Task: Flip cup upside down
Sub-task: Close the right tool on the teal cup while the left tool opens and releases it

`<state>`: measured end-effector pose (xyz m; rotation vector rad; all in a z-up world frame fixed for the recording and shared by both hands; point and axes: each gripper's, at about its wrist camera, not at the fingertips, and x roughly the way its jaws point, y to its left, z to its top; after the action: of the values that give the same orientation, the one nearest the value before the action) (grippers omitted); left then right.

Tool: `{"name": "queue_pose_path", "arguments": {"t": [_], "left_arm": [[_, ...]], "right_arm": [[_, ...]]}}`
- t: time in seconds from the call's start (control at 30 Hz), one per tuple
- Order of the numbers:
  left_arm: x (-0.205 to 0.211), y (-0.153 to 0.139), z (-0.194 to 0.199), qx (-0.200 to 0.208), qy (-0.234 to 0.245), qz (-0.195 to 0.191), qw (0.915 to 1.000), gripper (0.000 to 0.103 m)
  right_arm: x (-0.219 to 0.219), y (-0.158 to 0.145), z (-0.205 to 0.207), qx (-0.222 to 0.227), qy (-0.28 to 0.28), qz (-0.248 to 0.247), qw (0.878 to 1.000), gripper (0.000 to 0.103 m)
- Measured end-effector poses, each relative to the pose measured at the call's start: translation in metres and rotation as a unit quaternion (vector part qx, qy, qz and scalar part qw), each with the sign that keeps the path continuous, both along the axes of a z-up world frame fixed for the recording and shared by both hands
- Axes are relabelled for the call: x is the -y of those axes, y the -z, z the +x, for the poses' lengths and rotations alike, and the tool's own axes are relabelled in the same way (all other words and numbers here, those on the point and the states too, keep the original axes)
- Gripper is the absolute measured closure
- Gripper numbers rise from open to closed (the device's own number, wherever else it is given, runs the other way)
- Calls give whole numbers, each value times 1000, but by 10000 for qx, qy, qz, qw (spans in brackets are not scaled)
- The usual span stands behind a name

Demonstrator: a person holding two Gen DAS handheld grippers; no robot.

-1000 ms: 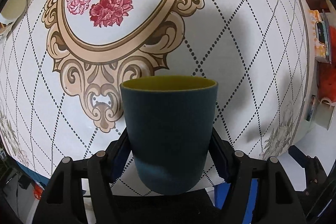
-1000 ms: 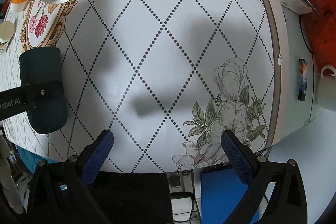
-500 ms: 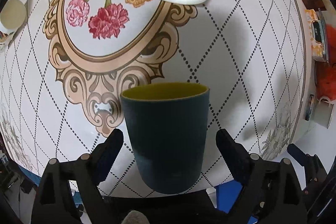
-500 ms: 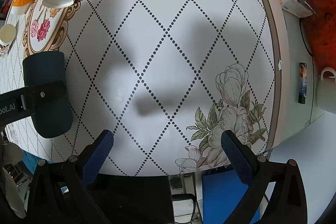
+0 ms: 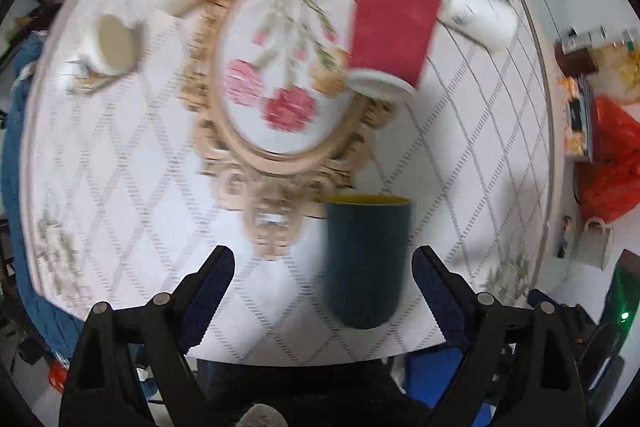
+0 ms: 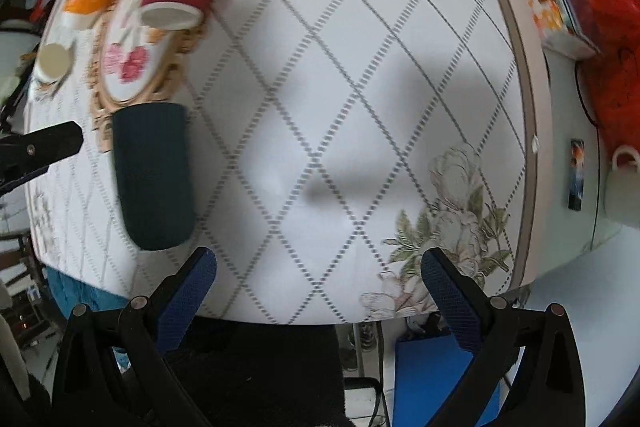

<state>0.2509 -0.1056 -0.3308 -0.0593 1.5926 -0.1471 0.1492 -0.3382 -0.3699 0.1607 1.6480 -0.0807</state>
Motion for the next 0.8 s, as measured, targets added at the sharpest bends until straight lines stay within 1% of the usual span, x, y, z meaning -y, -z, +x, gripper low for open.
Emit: {"name": "queue_pose_path", "arguments": {"t": [0.1,0.17,0.23,0.33,0.4,0.53,0.67,0.8], "left_arm": [[-24,-10,-4,203,-178,273,9993,12],[-41,-6,-12,201,-376,410,9982,12],[-61,5,-20,85,-631,488,9968,12],[-82,23,-29,-118,-986,540,9936,12],[-91,30,-36,-230,-1178,596,9910,12],[-104,40,-44,-311,-1323,628,9887,12],[-106,47,-46,-353,-1339,598,9886,12],[-104,50,-48,-379,-1276,569,9895,12]], "right_arm": [[-17,-10,6,82,-157,161,9997,0],[-29,-9,10,133,-144,412,9990,0],[-42,-5,19,102,-113,659,9977,0],[-56,8,30,37,25,991,9951,5],[-66,19,38,-96,151,1200,9926,13],[-75,32,45,-215,164,1180,9926,23],[-79,43,43,-331,185,1188,9922,36],[-80,46,44,-324,198,1236,9916,38]]}}
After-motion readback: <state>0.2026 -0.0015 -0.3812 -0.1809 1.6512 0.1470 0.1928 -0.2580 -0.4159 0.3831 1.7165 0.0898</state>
